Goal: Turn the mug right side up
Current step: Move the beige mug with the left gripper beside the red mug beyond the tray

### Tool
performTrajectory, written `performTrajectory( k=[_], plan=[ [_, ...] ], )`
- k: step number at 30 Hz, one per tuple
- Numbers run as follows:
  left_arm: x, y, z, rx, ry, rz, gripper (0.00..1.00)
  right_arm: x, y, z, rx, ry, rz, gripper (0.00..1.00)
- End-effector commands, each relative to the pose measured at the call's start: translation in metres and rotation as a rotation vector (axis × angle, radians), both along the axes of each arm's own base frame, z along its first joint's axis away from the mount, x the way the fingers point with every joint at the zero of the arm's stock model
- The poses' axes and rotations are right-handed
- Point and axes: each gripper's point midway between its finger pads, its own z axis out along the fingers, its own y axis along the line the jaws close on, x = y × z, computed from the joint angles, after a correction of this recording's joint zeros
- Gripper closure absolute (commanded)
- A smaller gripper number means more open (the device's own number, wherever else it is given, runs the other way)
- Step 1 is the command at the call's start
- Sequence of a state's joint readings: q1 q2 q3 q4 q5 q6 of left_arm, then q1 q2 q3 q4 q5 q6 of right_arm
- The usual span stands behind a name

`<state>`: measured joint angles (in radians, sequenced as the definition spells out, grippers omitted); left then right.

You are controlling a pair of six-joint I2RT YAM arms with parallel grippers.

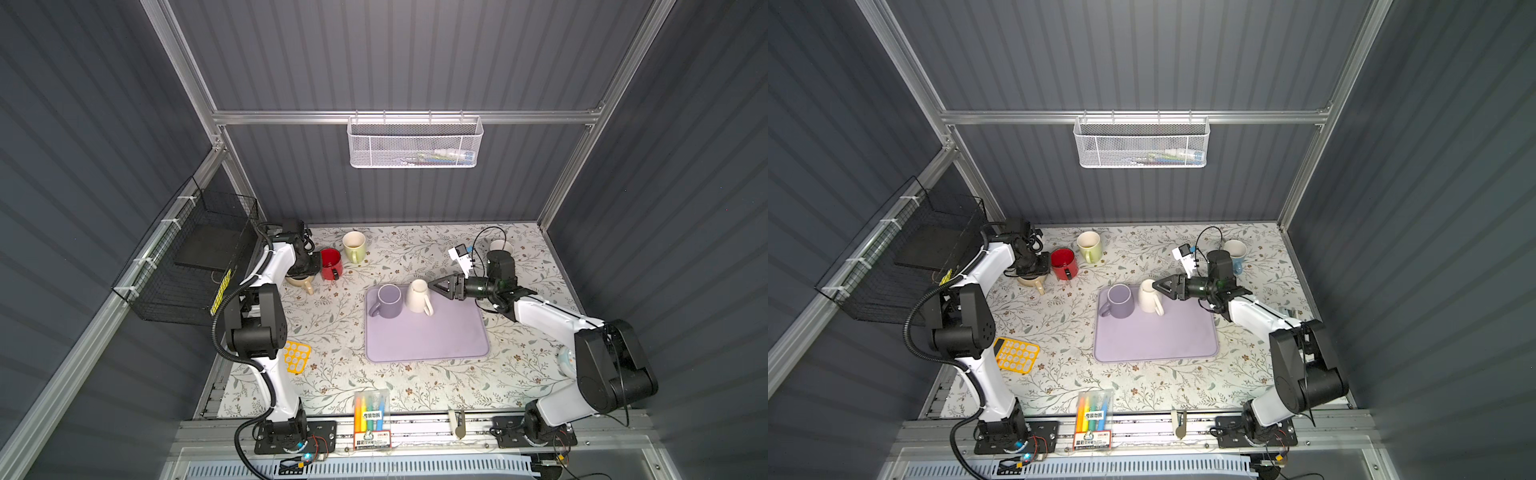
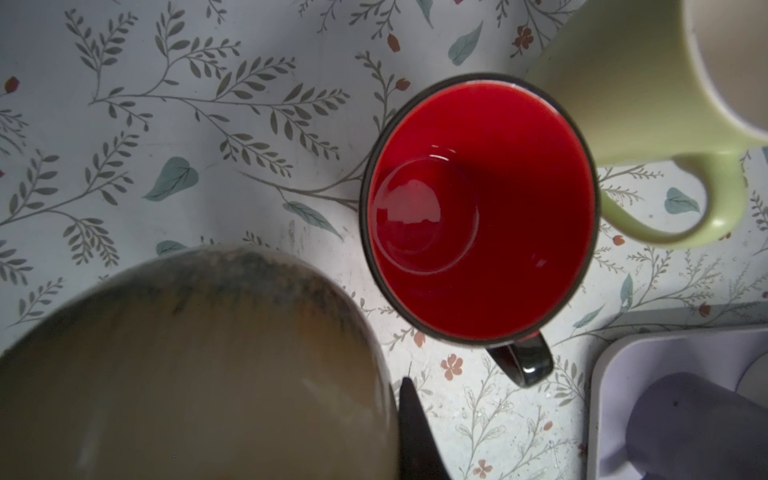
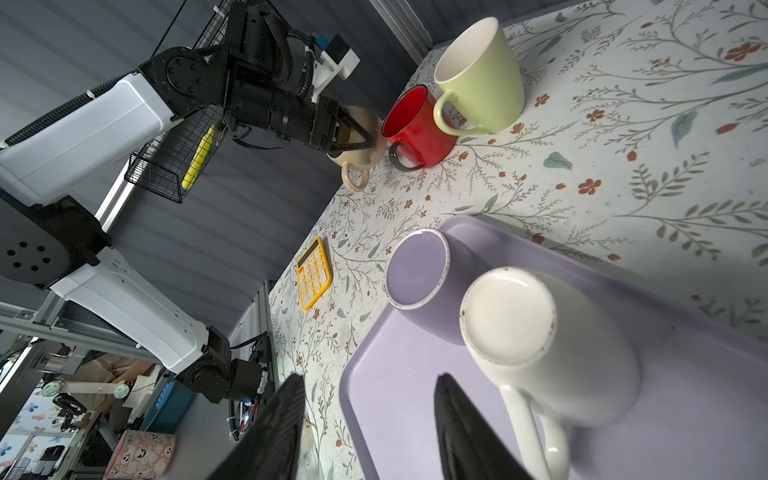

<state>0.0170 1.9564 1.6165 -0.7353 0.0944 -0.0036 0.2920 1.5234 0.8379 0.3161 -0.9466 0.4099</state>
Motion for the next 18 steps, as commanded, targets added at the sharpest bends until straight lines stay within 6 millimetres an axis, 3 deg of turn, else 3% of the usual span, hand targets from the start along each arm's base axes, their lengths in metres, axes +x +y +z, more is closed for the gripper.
performTrajectory(
  k=[1,18],
  plan=[
    [0.023,0.003,0.021,-0.028,-0.09,-0.002,1.0,-0.001,-0.003,0.001,-0.007,-0.015,-0.008,0.47],
    [0.03,0.011,-0.005,-0.059,-0.036,0.007,1.0,0.0,-0.003,-0.005,-0.006,0.002,-0.007,0.47]
  ],
)
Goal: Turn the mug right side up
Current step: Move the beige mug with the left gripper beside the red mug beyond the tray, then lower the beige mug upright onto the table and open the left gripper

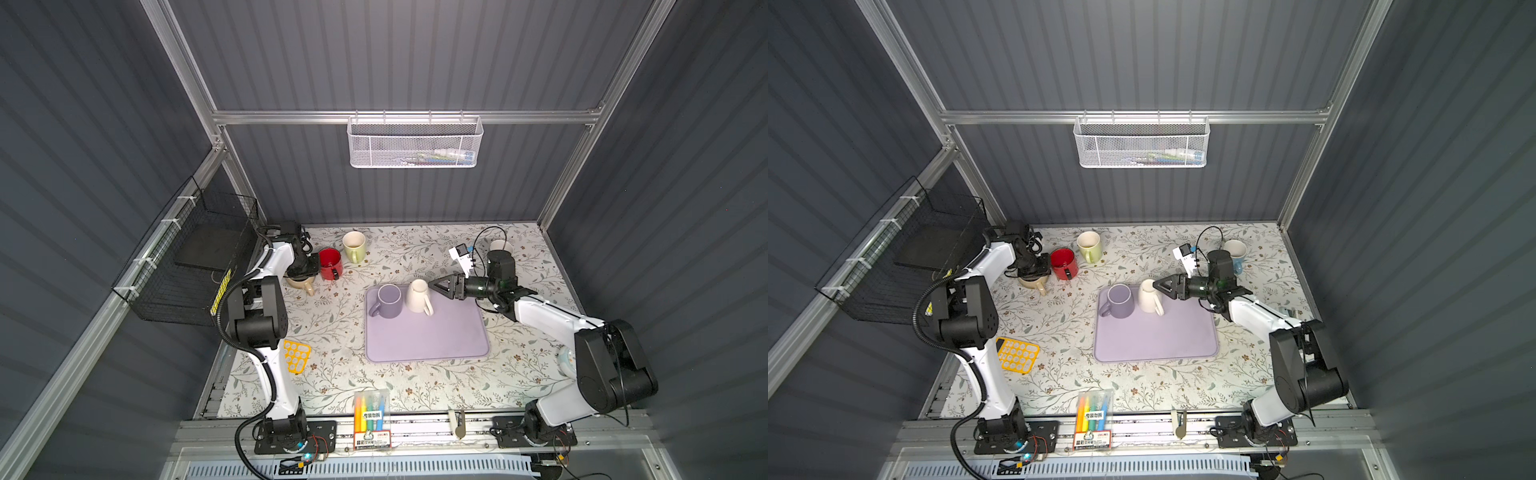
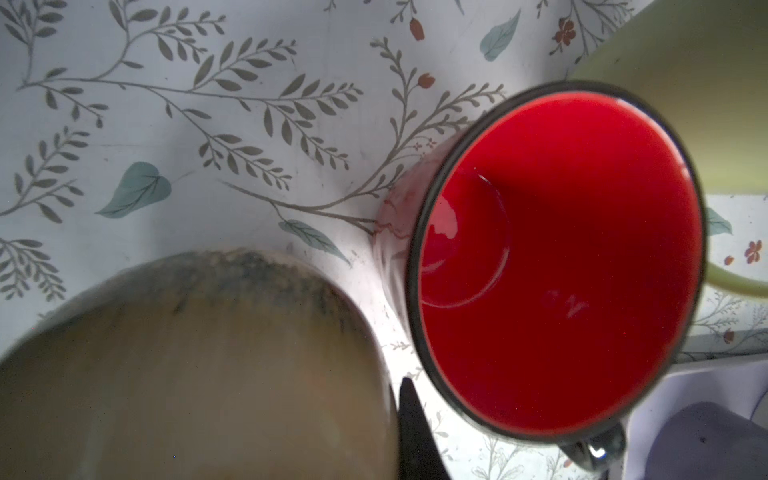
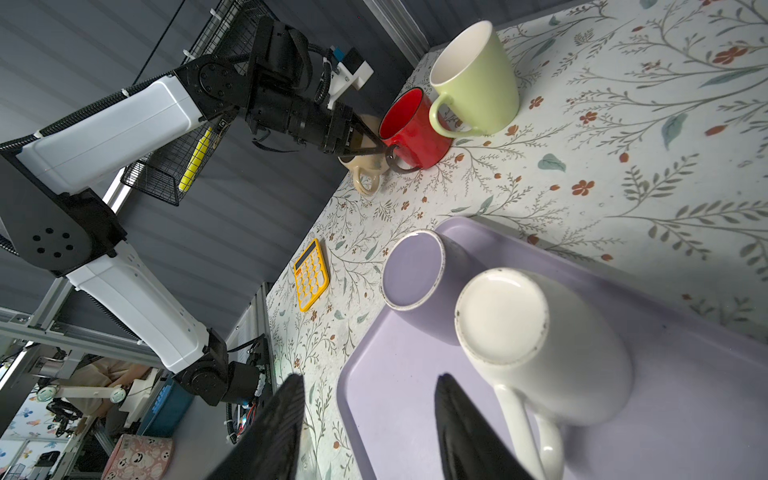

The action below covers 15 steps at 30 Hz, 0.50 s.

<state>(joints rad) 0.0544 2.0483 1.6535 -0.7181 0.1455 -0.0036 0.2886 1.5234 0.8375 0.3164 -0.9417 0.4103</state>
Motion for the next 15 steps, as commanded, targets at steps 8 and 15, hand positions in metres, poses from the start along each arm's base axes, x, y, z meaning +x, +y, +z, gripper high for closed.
performTrajectory(
  k=[8,15],
  plan=[
    [0.021,0.006,0.014,-0.017,-0.061,-0.006,0.93,-0.001,-0.002,-0.005,0.0,0.002,0.0,0.46],
    [0.025,0.004,0.01,-0.031,-0.056,-0.011,0.89,0.0,-0.002,-0.006,0.0,0.004,-0.002,0.46]
  ],
)
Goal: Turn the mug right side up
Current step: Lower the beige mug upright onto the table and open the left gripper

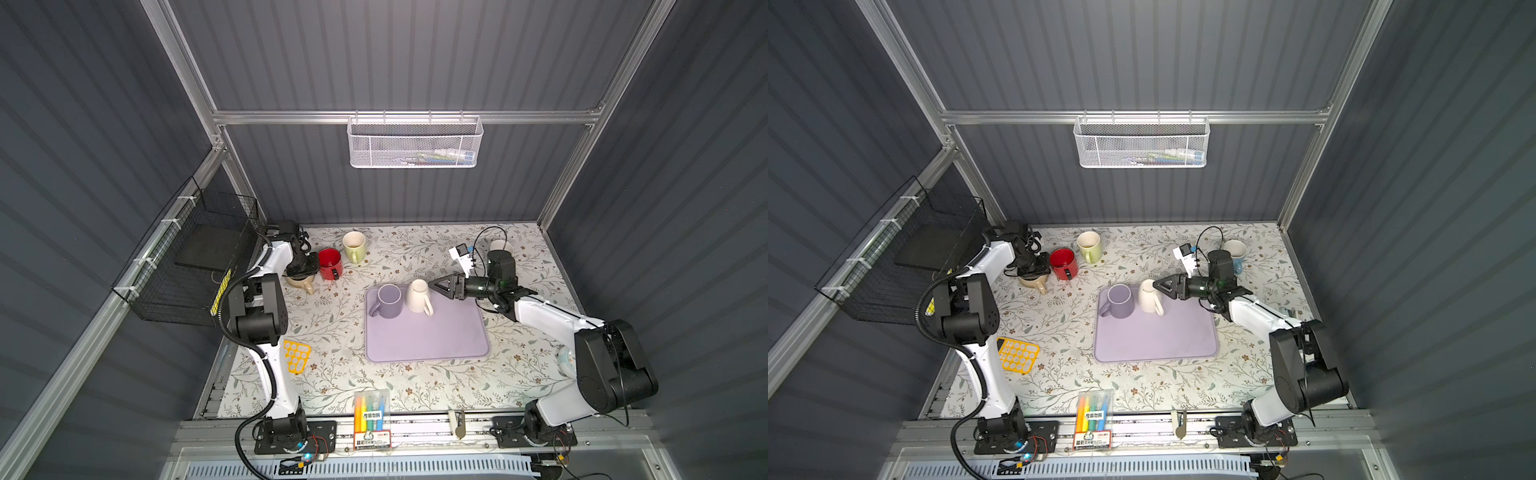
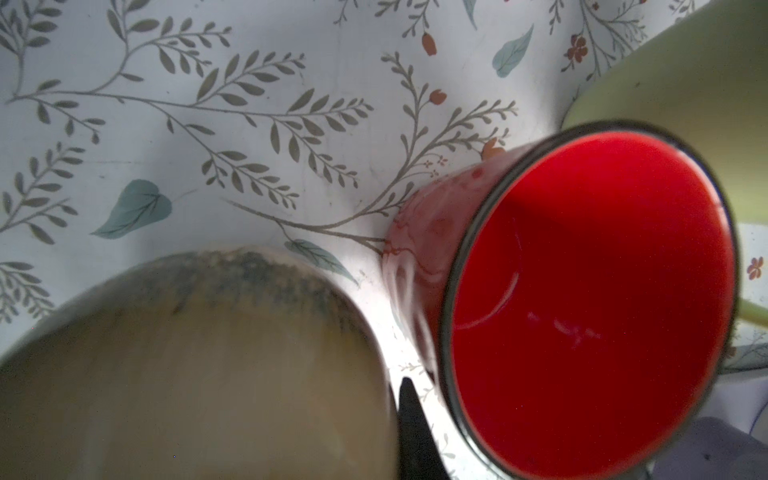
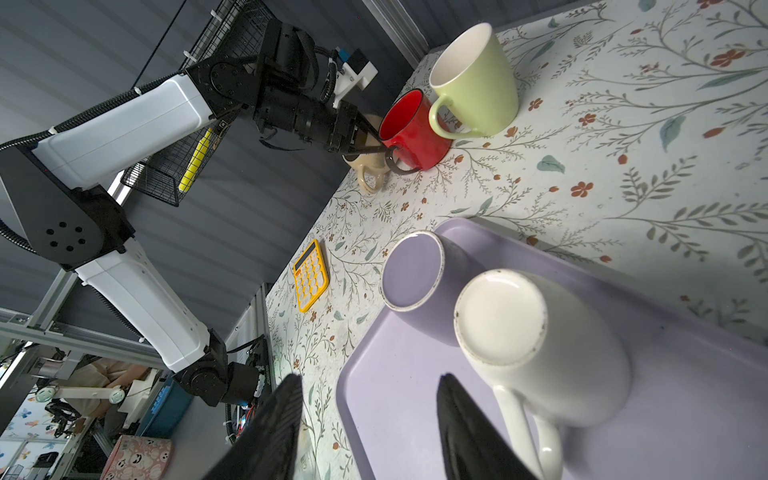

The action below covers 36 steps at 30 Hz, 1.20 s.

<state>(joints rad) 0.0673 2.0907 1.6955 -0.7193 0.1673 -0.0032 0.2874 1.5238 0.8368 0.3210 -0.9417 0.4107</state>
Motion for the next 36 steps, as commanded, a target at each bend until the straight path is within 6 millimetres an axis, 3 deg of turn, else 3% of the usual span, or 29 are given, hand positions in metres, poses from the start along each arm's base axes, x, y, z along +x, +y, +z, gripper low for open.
performTrajectory(
  k=[1,19,31,36],
  plan=[
    [0.016,0.001,0.015,-0.011,-0.055,-0.015,0.89,-0.001,-0.002,-0.006,-0.001,0.007,-0.002,0.45],
    [0.022,0.005,0.014,-0.006,-0.059,-0.009,0.75,0.002,-0.002,-0.007,-0.001,0.014,-0.003,0.44],
    [0.025,0.003,0.041,-0.009,-0.111,-0.02,0.72,0.003,-0.002,-0.008,-0.004,0.016,-0.004,0.43],
    [0.023,-0.002,0.06,-0.035,-0.156,-0.035,0.63,0.002,-0.003,-0.008,-0.005,0.019,-0.005,0.43]
  ],
)
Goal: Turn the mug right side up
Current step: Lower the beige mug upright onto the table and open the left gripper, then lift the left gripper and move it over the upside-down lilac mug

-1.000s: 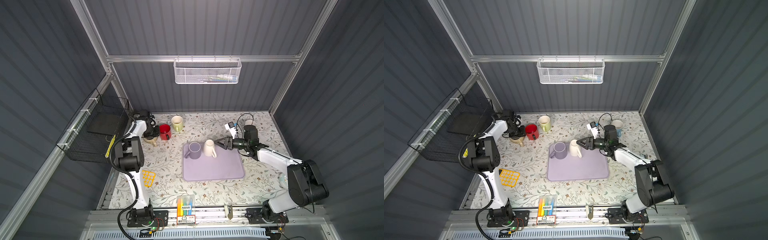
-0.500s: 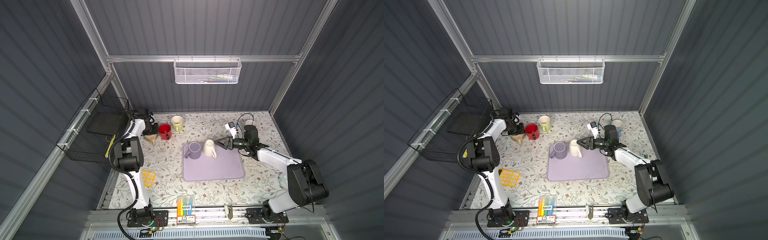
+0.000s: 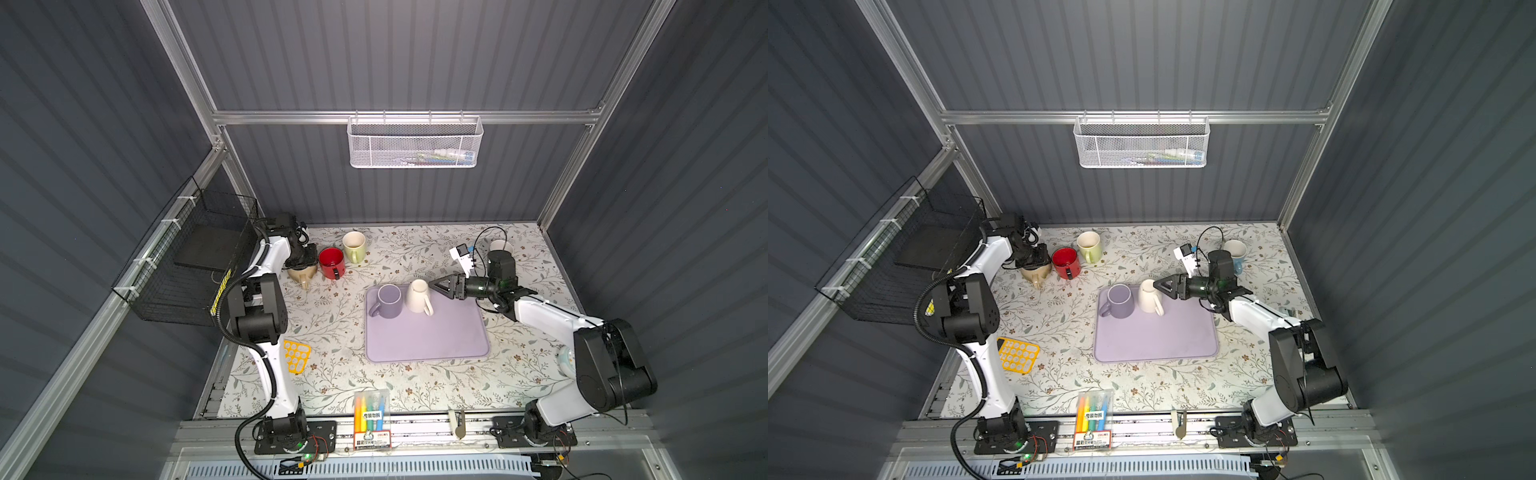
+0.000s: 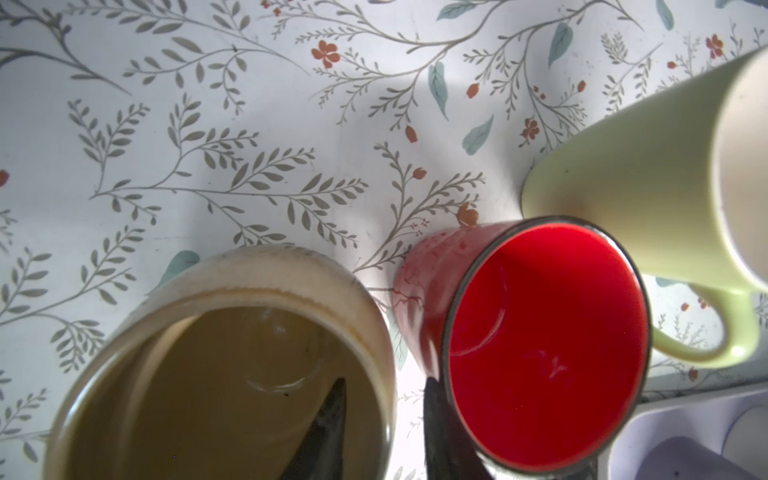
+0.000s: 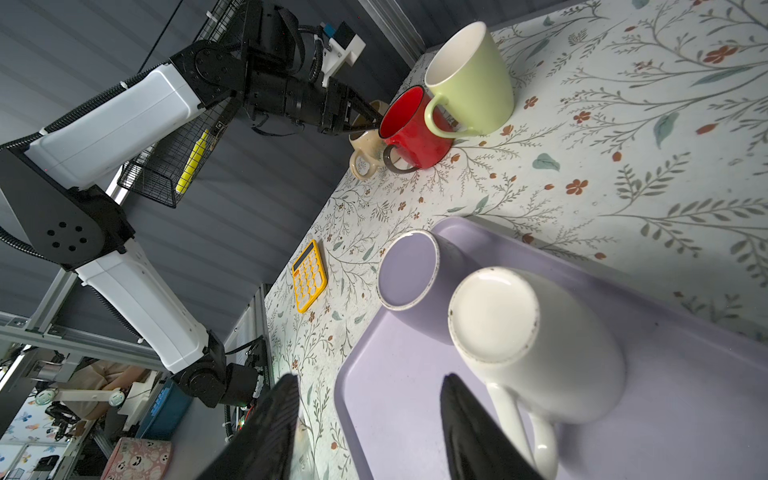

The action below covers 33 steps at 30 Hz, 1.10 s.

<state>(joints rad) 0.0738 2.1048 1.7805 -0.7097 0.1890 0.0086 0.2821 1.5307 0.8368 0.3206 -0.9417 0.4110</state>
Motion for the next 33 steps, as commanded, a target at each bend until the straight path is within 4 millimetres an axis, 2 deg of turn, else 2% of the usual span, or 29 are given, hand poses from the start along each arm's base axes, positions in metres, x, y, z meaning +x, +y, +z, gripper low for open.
performTrajectory(
  k=[1,6,13,16,20,25,33],
  plan=[
    [-0.001,-0.004,0.038,-0.024,-0.077,-0.023,0.61,0.0,-0.001,-0.006,-0.004,0.011,0.001,0.43],
    [-0.009,-0.001,0.056,-0.006,-0.105,-0.016,0.57,0.0,-0.002,-0.006,-0.007,0.011,-0.001,0.43],
    [-0.026,-0.001,0.077,0.01,-0.135,-0.007,0.56,0.0,-0.003,-0.003,-0.017,0.006,-0.002,0.43],
    [-0.034,-0.004,0.092,0.0,-0.164,-0.01,0.56,-0.001,-0.005,-0.001,-0.029,0.0,-0.01,0.43],
    [-0.048,-0.01,0.123,-0.012,-0.237,-0.039,0.55,-0.001,-0.009,-0.001,-0.036,0.004,-0.02,0.43],
    [-0.069,-0.035,0.151,-0.026,-0.31,-0.124,0.54,0.001,-0.01,0.001,-0.042,0.001,-0.027,0.43],
    [-0.113,-0.096,0.148,0.059,-0.328,-0.298,0.54,0.007,-0.014,0.005,-0.085,-0.005,-0.056,0.43]
  ],
)
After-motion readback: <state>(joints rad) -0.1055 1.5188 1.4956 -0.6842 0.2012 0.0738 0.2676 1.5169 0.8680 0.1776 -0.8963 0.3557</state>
